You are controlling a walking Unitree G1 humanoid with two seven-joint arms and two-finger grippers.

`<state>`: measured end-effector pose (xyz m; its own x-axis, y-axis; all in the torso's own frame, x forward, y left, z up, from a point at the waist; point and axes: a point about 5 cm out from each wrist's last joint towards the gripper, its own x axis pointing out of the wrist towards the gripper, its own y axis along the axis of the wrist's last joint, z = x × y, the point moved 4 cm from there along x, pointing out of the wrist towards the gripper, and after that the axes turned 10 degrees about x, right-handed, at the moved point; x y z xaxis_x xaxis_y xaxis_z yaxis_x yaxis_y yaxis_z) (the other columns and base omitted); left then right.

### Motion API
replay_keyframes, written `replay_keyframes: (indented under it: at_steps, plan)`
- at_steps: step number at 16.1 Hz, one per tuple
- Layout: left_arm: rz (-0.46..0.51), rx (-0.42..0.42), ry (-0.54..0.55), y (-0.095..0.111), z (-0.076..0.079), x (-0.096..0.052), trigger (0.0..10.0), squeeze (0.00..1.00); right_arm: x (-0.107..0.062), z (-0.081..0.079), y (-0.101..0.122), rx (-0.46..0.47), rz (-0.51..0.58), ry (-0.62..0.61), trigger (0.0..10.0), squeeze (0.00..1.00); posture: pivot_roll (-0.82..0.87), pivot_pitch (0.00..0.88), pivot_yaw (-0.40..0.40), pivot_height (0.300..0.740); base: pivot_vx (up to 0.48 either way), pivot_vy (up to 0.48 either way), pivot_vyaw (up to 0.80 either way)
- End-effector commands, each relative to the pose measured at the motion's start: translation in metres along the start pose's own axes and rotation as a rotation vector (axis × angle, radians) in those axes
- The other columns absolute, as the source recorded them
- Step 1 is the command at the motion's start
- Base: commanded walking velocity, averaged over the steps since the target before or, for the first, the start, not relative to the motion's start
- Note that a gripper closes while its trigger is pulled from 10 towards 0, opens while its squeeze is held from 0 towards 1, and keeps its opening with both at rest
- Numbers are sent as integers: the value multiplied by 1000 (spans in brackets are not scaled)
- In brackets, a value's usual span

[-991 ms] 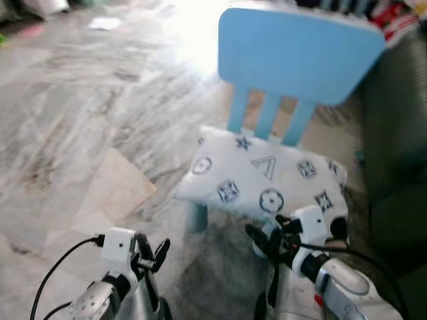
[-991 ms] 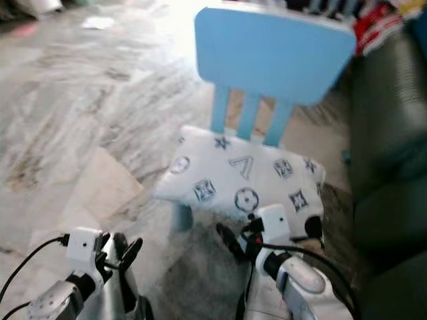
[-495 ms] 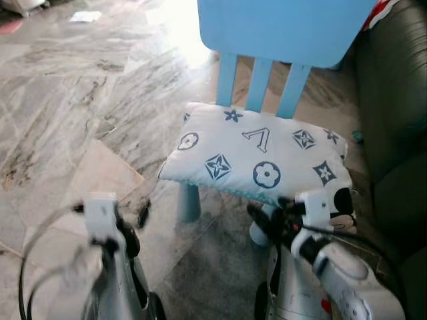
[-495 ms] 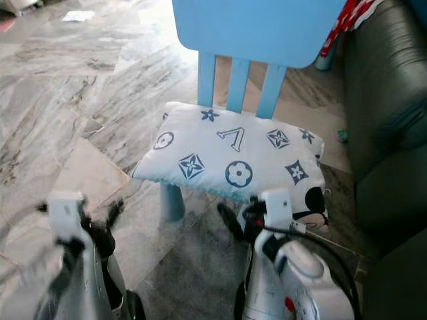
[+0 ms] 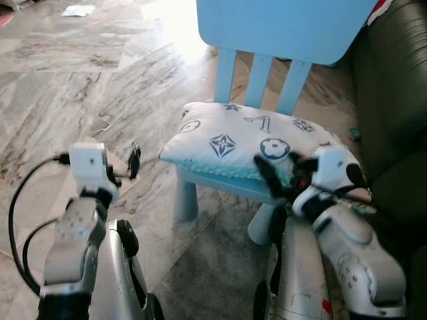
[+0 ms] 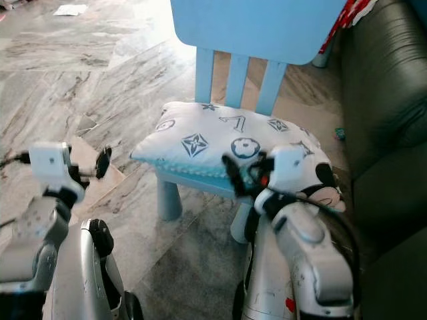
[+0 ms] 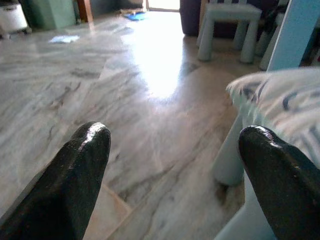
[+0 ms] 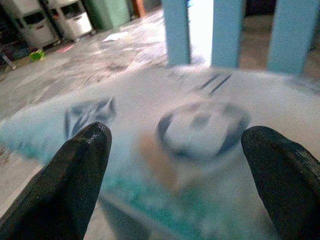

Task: Move the pillow to the sofa

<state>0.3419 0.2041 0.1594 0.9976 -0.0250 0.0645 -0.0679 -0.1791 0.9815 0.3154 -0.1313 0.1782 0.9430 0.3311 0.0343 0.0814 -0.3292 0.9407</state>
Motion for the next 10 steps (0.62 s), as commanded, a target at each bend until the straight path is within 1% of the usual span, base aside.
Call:
replay_keyframes:
  at_steps: [1, 2, 3, 5, 8, 9, 10]
  plan:
    - [-11, -3, 32, 0, -9, 3, 10000, 0, 0, 2, 12, -5, 38, -10, 10000, 0, -193, 191, -12, 366, 0, 0, 0]
    - [2, -13, 45, 4, -12, 6, 10000, 0, 0, 4, 16, -5, 45, -14, 10000, 0, -197, 190, -11, 366, 0, 0, 0]
    - [-7, -20, 71, 4, -15, 9, 10000, 0, 0, 6, 19, -8, 49, -17, 10000, 0, -198, 189, -10, 366, 0, 0, 0]
    - [-18, -2, 71, 1, -13, 10, 10000, 0, -1, 7, 17, -19, 27, -6, 10000, 0, -204, 187, -7, 366, 0, 0, 0]
    - [-12, -7, 88, 1, -17, 11, 10000, 0, -2, 14, 21, -70, 41, -35, 10000, 0, -203, 185, -8, 366, 0, 0, 0]
    - [-3, -13, 101, 3, -20, 13, 10000, 0, -2, 17, 23, -92, 50, -44, 10000, 0, -202, 184, -7, 366, 0, 0, 0]
    - [3, -27, 129, 5, -24, 18, 10000, 0, -1, 23, 29, -119, 67, -64, 10000, 0, -203, 182, -7, 366, 0, 0, 0]
